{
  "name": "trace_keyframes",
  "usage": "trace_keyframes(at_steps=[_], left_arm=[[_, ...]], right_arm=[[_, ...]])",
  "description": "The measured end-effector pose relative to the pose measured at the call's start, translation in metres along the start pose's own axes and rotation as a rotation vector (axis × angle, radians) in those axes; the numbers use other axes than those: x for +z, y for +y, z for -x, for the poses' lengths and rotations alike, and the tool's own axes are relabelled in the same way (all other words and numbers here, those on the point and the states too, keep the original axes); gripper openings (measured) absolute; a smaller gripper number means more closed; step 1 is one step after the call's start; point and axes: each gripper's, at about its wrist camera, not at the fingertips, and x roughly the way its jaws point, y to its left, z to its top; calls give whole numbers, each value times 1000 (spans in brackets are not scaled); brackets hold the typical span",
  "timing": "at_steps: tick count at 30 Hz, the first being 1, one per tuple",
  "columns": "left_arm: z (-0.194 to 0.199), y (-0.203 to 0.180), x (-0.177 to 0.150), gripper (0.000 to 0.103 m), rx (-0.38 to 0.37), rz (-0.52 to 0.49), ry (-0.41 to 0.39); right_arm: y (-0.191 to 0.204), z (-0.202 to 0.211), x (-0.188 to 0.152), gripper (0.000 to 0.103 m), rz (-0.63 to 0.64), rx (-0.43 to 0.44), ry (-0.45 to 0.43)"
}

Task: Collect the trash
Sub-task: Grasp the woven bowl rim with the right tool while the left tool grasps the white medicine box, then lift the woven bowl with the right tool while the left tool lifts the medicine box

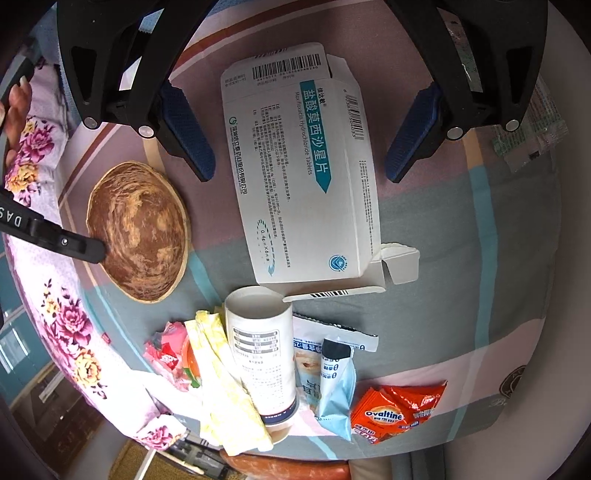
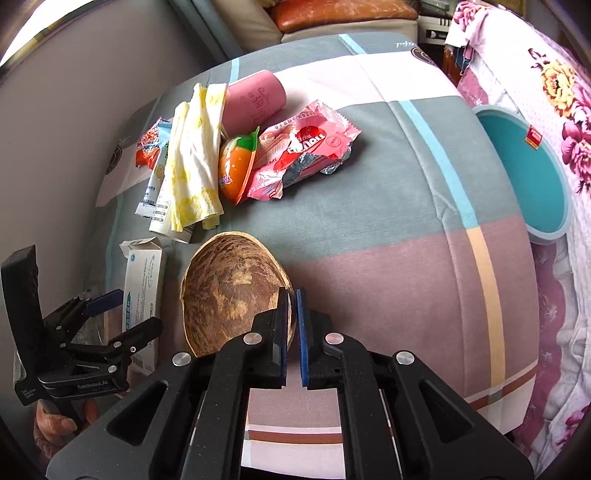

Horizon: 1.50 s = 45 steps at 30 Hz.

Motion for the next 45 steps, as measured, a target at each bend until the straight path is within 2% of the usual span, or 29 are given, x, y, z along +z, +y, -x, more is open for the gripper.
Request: trace_keyframes(at_steps=[4,5,6,7,10,11,14,21,22,23,24,26,33,40,42,45], left_arm=[[-6,-9,-3,93,36,-9,-11],[-5,-7,-4,92,29,1,-18],[-3,-5,-4,84,27,12,-31],[-2,-3,-2,77,26,25,-40],[2,16,2,72,-44,105,-55],[3,19,2,72,-55,123,-60],[3,22,2,71,-60,134,-63],[1,9,6,75,-5,95,-61],[0,8,7,75,0,95,-60],[-3,2,10,75,4,98,-60],[-3,3,11,75,2,105,-58],[-2,5,12,72,-7,125,-55],[13,7,18,68,-34,160,-78],[37,-21,39,68,-37,123,-147],[42,-31,46,56,-40,98,-158],[44,-48,57,54,-44,59,-169]], right_arm=[[-6,-1,2,6,-17,29,6],[-9,1,3,9,-21,38,9],[-9,0,3,9,-25,46,14],[-9,-3,3,12,-31,57,24],[-8,-7,-4,33,-39,70,46],[-6,-9,-5,35,-37,74,51],[-3,-16,-9,35,-26,75,70],[6,-31,-12,35,-18,83,79],[6,-33,-12,32,-14,82,77],[6,-33,-12,20,-13,84,74],[5,-33,-11,14,-14,84,75],[1,-33,-10,10,-28,98,71],[-24,-12,2,8,-65,112,3],[-50,12,15,8,-90,97,-85],[-58,20,20,8,-97,91,-111],[-71,29,25,8,-115,91,-143]])
